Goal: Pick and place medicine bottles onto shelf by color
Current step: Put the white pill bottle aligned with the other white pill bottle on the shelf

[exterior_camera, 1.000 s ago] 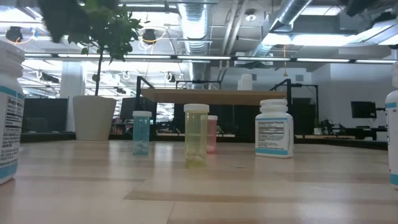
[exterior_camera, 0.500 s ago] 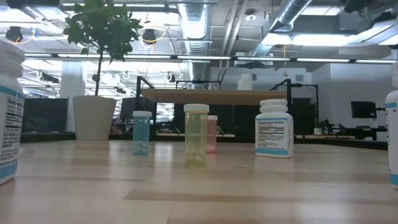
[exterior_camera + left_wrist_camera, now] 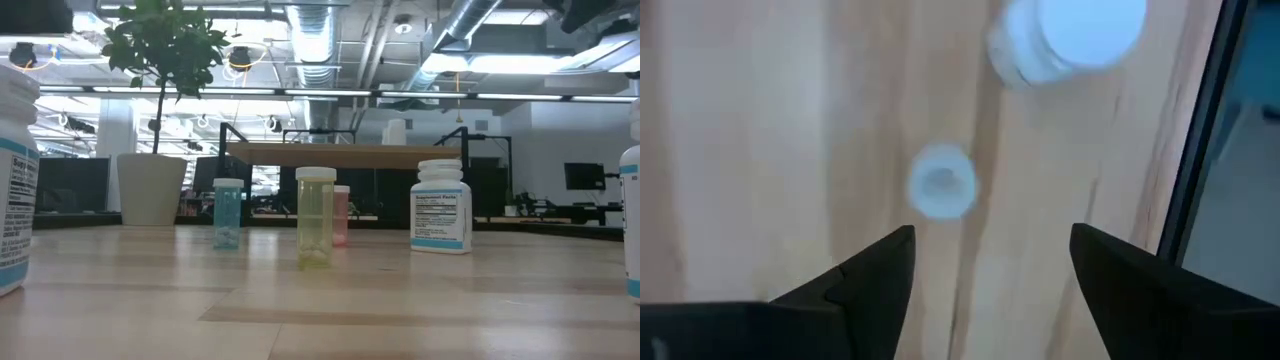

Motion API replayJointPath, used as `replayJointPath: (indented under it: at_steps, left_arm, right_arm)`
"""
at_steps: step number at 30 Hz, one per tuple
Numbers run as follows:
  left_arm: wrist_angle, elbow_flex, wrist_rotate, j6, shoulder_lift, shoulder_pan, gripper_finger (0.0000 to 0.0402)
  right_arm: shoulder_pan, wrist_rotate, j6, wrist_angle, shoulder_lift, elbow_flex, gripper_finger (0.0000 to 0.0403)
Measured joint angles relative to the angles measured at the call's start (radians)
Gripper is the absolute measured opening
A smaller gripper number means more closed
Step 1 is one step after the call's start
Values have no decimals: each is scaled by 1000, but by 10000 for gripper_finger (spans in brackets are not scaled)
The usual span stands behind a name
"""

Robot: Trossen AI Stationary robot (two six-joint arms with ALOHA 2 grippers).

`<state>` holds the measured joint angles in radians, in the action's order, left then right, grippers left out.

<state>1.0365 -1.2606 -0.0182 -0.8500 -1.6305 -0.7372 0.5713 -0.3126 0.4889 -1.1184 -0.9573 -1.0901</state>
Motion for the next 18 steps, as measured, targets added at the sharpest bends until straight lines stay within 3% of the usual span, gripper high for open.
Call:
replayJointPath:
  at_steps: [6, 18]
  left_arm:
    - [-3, 0, 17, 19, -91, 2, 241]
    - [2, -1, -88, 19, -91, 2, 237]
  right_arm:
    - [0, 0, 0, 1, 0, 0, 232]
    - [0, 1, 0, 5, 0, 0, 232]
